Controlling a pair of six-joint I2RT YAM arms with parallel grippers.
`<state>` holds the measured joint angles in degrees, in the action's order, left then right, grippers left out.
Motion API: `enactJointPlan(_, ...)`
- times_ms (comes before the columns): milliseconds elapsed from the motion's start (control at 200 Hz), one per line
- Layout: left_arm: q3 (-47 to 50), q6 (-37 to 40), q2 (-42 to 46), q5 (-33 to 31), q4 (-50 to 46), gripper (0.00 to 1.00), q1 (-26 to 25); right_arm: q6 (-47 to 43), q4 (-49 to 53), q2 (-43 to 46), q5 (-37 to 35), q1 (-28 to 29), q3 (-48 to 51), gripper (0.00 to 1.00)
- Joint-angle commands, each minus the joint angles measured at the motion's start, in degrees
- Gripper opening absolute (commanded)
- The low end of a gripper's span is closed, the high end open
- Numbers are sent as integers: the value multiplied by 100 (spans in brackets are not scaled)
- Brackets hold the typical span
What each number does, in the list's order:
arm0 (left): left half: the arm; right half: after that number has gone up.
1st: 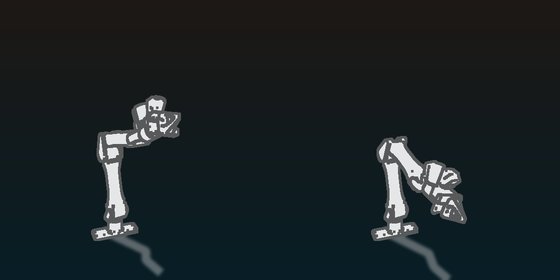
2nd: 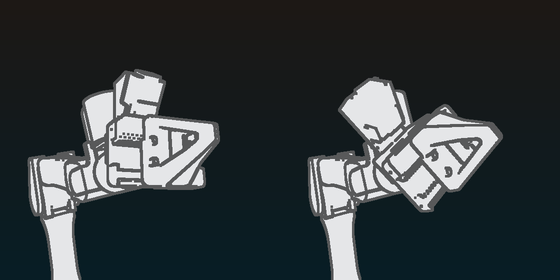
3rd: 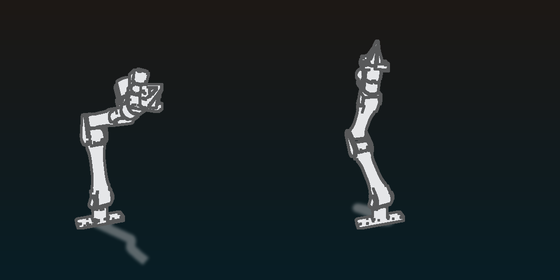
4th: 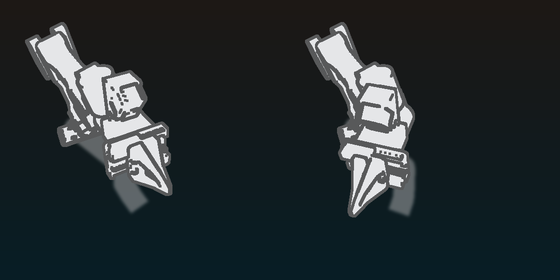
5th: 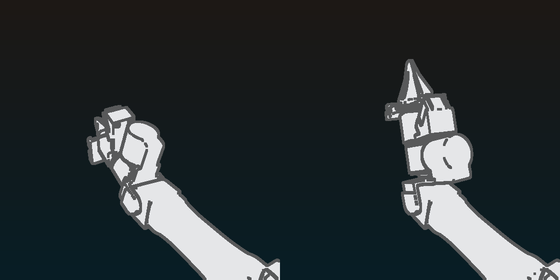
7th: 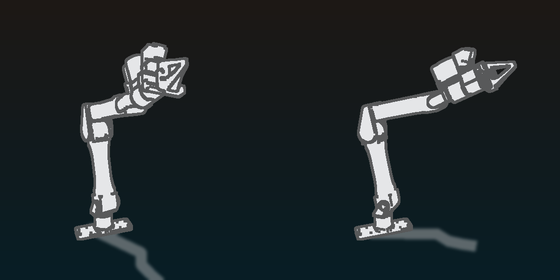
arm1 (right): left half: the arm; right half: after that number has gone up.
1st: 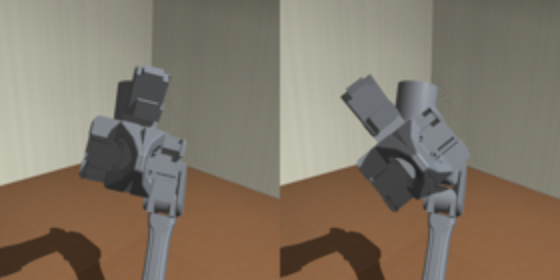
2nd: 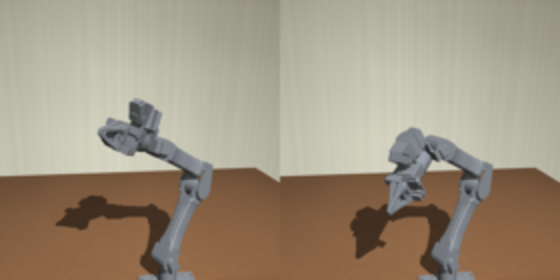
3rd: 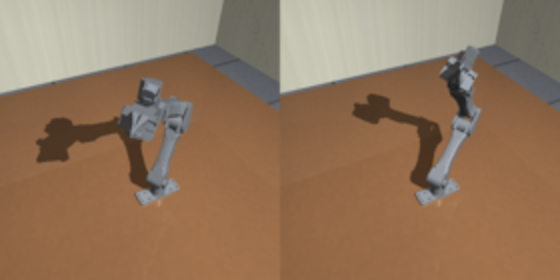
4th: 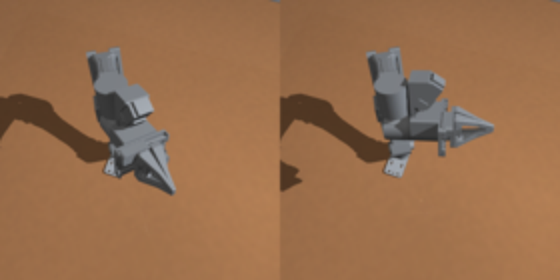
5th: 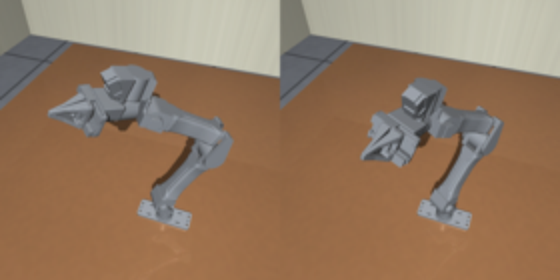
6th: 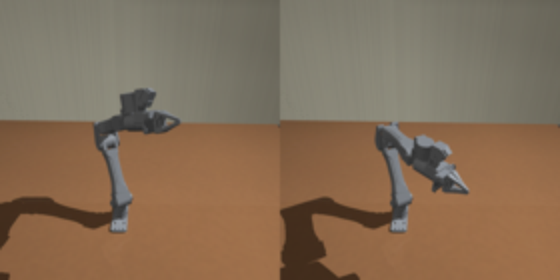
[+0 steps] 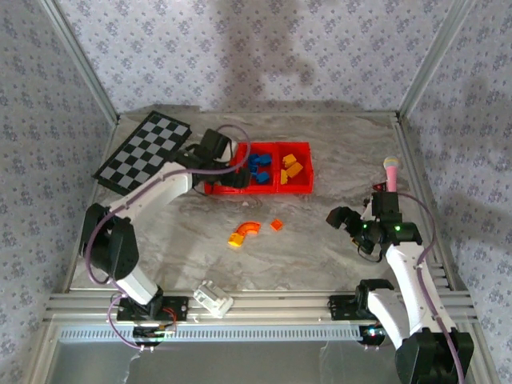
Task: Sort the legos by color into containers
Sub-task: Place the lego in the container, then pick up the lego from the center of the table.
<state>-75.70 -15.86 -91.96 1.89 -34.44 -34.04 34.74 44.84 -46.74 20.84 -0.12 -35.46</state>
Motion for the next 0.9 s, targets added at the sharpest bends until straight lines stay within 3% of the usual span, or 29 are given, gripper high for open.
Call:
enactJointPlan(0, 399, 751, 247, 417, 77, 96, -423, 85, -67, -42, 8, 37, 74, 100)
enactJointPlan(105, 509, 1451, 144, 699, -206, 95, -881, 85, -113, -88, -10, 78, 75, 100)
enactJointPlan(260, 400, 2037, -212, 218, -884, 92, -1265, 250, -133, -87, -40, 164, 39, 100)
enactJointPlan(580, 435, 2399, -702, 144, -1120, 81, -1291, 340, -78, -14, -145, 259, 37, 100)
enactJointPlan(895, 477, 2419, -1131, 98, -929, 80, -1326, 345, -117, -58, -177, 285, 39, 100)
